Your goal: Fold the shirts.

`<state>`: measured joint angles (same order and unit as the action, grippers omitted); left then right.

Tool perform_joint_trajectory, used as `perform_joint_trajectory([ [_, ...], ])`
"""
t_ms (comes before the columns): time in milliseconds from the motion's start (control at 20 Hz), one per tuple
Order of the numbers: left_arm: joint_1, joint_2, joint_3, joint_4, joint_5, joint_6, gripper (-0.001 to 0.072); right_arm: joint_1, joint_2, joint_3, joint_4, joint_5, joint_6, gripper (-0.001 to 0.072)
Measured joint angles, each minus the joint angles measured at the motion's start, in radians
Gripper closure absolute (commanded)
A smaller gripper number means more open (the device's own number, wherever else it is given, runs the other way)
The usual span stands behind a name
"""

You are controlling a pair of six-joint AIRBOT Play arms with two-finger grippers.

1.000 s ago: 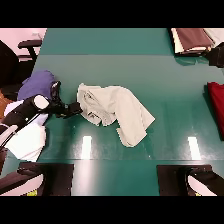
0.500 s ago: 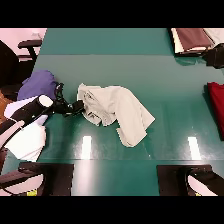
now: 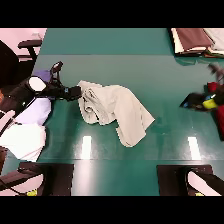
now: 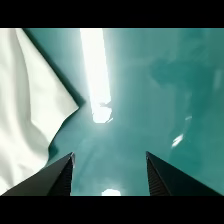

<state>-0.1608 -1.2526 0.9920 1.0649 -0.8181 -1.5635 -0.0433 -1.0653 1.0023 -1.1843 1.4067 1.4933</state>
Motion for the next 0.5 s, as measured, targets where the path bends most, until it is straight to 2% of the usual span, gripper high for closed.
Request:
perform_joint_trajectory([
  [250,0.000,0.003,0.021,0.024,-0.022,0.001,0.0685,0.062,-0.154,-0.232,0.275,-0.167,-0.124,0.0204],
  [300,0.000,0.003,0.023,0.026,-0.025,0.001,0.0685,0.090,-0.187,-0.241,0.305,-0.202,-0.137,0.0231],
  [400,0.000,0.003,0.024,0.029,-0.030,0.001,0.0685,0.150,-0.249,-0.234,0.353,-0.269,-0.155,0.0487],
  [500,0.000,0.004,0.026,0.030,-0.033,0.001,0.0686,0.195,-0.291,-0.203,0.369,-0.314,-0.165,0.0652],
])
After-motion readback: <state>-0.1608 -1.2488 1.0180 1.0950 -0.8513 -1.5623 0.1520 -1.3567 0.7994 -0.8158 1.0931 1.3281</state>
